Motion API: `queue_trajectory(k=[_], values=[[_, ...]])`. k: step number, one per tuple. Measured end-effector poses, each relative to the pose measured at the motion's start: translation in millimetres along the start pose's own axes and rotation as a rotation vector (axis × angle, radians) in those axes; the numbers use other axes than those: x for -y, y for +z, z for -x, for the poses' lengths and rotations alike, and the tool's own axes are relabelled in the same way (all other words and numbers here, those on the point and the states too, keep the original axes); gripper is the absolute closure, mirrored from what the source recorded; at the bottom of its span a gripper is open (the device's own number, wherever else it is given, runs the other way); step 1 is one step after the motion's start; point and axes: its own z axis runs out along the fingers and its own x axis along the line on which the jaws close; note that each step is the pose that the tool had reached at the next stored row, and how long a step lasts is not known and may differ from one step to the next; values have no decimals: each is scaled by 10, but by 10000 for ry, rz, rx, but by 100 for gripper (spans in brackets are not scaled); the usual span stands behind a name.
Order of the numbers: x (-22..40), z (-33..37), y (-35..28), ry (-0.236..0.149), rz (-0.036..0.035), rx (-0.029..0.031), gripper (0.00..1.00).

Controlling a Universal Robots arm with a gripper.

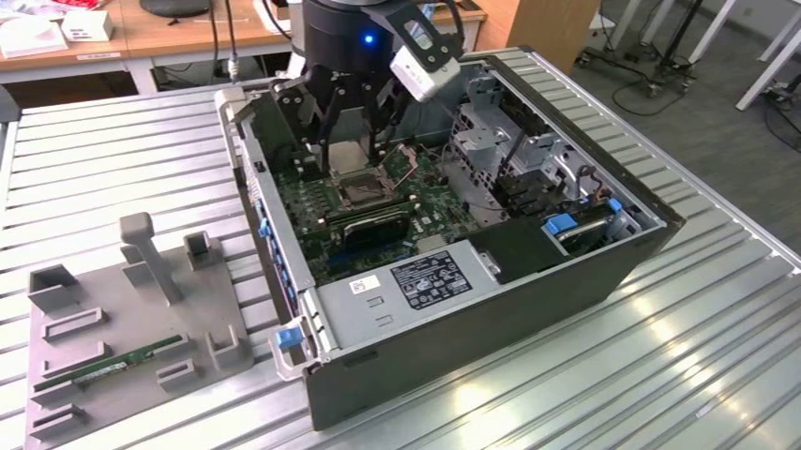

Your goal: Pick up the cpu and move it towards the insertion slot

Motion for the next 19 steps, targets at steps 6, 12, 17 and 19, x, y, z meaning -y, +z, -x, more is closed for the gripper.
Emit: queue_trajectory(k=[6, 12, 17, 19], values=[[2, 115, 0, -1, 0, 0, 45], [4, 209, 1, 1, 0, 0, 45], [6, 289, 1, -1, 1, 0, 45], [6, 316, 1, 0, 0, 0, 45]])
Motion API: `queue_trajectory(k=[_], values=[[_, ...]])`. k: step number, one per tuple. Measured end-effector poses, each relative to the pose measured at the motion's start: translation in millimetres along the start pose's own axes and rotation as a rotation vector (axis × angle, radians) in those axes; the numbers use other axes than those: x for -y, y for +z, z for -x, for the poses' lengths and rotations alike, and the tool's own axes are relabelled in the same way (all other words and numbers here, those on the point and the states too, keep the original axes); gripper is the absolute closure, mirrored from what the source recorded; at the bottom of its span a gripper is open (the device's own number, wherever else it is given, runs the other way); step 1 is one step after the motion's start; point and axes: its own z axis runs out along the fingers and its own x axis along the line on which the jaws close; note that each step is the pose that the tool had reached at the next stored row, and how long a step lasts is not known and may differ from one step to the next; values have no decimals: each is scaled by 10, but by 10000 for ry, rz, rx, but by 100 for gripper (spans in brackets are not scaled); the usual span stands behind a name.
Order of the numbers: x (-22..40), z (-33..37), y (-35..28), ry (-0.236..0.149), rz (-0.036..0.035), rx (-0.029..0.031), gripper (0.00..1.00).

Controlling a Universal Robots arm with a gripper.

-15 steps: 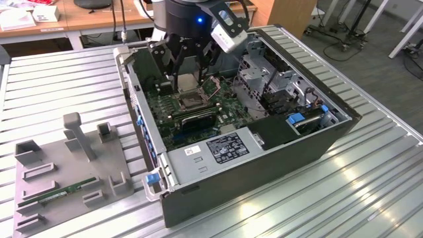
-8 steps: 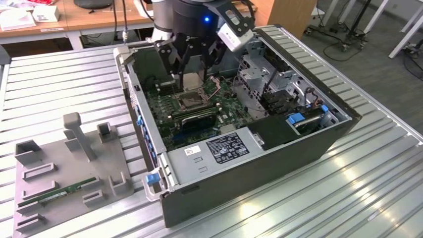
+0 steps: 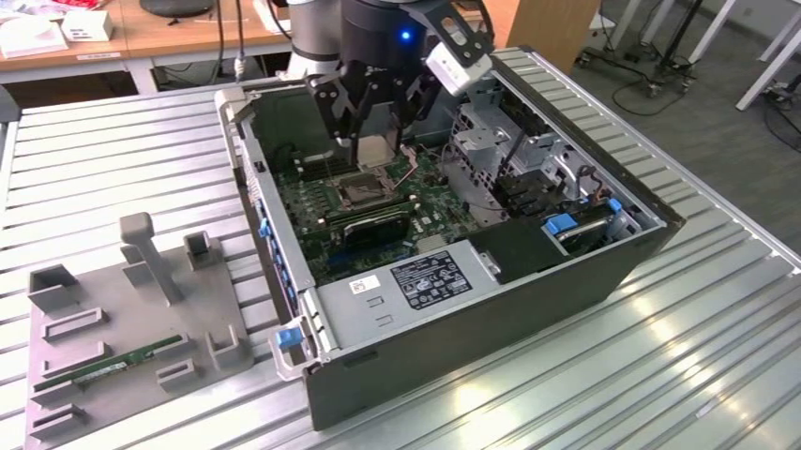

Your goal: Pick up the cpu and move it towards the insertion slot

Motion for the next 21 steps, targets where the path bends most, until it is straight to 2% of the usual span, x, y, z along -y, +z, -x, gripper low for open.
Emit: queue_trajectory(k=[5, 21], values=[[1, 50, 0, 0, 0, 0, 45], [2, 100, 1, 1, 0, 0, 45]])
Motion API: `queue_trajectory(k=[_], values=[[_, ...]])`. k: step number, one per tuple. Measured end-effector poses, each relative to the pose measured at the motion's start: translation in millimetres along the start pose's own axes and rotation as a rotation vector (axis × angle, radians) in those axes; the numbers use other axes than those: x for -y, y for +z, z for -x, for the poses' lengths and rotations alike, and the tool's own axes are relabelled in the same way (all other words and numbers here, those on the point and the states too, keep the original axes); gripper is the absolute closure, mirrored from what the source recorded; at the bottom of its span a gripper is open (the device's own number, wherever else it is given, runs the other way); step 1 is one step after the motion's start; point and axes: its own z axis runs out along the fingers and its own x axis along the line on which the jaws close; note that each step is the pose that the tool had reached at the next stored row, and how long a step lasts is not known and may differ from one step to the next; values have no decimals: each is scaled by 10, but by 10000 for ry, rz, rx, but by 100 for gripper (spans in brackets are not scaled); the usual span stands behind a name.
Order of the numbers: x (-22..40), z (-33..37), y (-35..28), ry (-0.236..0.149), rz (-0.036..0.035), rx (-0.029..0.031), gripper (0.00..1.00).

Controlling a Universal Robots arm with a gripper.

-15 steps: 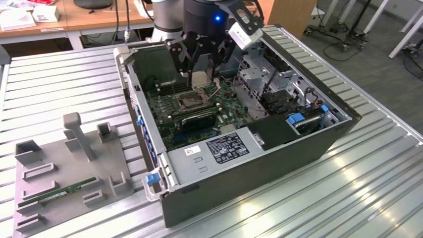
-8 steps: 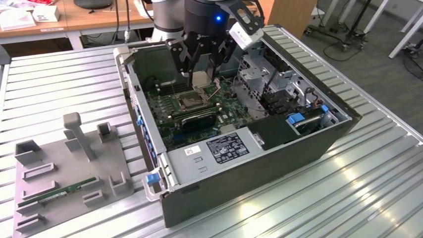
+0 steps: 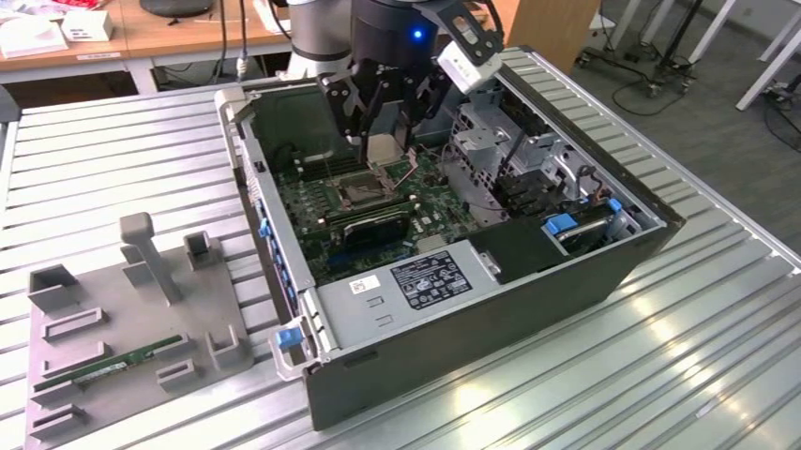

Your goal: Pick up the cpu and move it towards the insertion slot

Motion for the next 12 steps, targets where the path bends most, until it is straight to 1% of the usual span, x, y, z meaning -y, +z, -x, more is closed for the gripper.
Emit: queue_trajectory(k=[3, 6, 12], values=[[-11, 2, 1, -2, 0, 0, 45], [-37, 1, 5, -1, 0, 0, 45], [-136, 3, 18, -2, 0, 0, 45]])
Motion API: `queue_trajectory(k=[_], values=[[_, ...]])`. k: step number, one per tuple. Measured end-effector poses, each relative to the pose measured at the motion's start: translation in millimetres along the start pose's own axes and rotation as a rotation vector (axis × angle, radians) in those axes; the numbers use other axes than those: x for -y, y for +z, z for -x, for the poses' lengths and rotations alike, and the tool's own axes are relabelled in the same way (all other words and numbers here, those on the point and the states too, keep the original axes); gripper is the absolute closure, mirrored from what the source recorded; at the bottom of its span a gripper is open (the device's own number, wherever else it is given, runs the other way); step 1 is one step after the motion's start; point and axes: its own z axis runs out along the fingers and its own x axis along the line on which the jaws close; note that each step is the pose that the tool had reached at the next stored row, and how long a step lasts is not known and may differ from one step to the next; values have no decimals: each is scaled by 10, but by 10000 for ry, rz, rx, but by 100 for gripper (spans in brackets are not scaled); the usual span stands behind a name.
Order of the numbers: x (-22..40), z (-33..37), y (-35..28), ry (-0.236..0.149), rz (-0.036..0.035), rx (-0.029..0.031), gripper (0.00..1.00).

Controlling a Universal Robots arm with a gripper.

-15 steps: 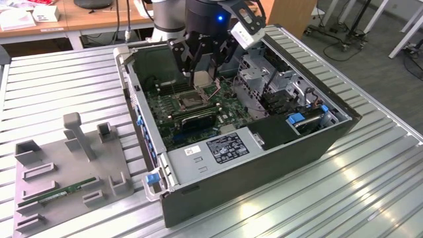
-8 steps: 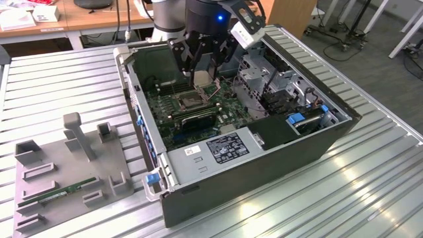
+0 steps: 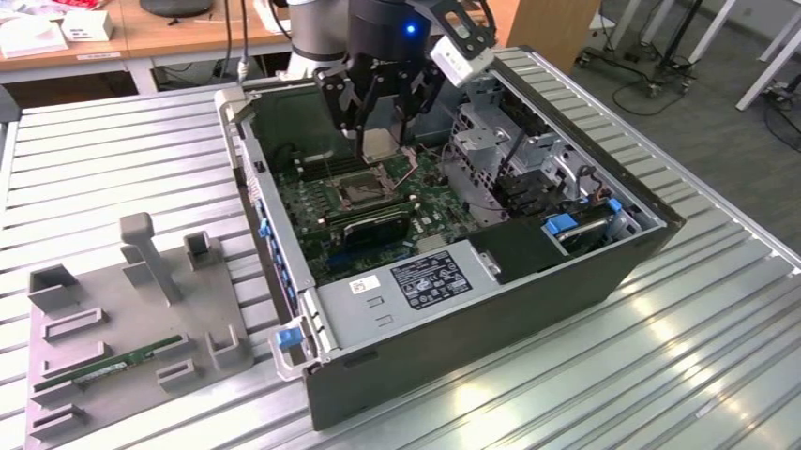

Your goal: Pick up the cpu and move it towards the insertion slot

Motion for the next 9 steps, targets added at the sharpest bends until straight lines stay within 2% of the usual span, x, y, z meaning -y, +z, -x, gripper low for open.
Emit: queue_trajectory(k=[9], values=[[-214, 4, 26, 1, 0, 0, 45]])
